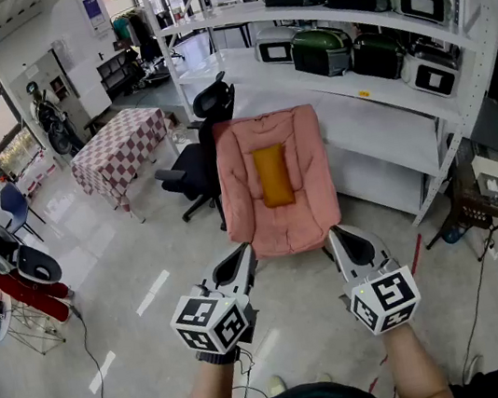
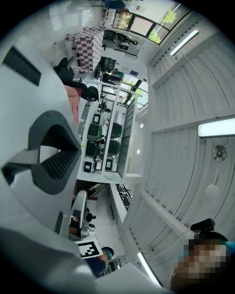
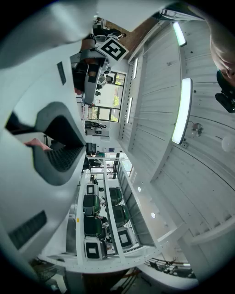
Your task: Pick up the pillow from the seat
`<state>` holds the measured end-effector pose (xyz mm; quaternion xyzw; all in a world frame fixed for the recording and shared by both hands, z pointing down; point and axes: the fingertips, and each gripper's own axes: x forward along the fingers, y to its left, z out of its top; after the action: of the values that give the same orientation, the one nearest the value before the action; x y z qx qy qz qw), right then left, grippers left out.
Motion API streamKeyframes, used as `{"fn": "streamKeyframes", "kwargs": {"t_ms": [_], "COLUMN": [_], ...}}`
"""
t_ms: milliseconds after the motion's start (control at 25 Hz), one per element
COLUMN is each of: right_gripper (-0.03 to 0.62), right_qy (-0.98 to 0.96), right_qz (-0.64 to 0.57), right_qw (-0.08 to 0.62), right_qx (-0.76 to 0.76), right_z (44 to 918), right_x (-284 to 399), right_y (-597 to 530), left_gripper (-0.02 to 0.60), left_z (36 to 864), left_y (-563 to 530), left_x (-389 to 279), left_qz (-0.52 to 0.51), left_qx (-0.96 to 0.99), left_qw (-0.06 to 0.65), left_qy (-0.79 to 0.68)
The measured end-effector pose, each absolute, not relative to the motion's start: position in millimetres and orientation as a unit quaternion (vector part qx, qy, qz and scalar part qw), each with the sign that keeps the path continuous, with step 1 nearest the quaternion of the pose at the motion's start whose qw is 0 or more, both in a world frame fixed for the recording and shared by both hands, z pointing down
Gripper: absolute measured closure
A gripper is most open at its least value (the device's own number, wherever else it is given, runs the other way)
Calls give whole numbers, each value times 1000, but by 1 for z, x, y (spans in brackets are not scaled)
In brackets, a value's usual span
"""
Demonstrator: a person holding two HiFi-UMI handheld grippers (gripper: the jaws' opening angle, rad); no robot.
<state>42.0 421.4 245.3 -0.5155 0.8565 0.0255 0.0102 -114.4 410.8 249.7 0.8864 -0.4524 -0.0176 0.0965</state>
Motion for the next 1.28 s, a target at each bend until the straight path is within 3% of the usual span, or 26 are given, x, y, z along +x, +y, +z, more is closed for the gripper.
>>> {"fn": "streamKeyframes", "kwargs": {"t_ms": [720,1280], "right_gripper": [591,591], "right_qy": [865,855], "right_qz": [13,9], "right_qw": [36,63], "right_qx": [-500,-514], "right_z": [242,242], "right_x": [67,127], "right_y": [425,423], "left_gripper": [577,577], "left_z": [243,246], "left_y": [415,404], "left_x": [-103,-65], "left_qz": [-13,-8], "left_qx": [880,875], "left_qw": [81,75], "left_qy": [-467,-479]}}
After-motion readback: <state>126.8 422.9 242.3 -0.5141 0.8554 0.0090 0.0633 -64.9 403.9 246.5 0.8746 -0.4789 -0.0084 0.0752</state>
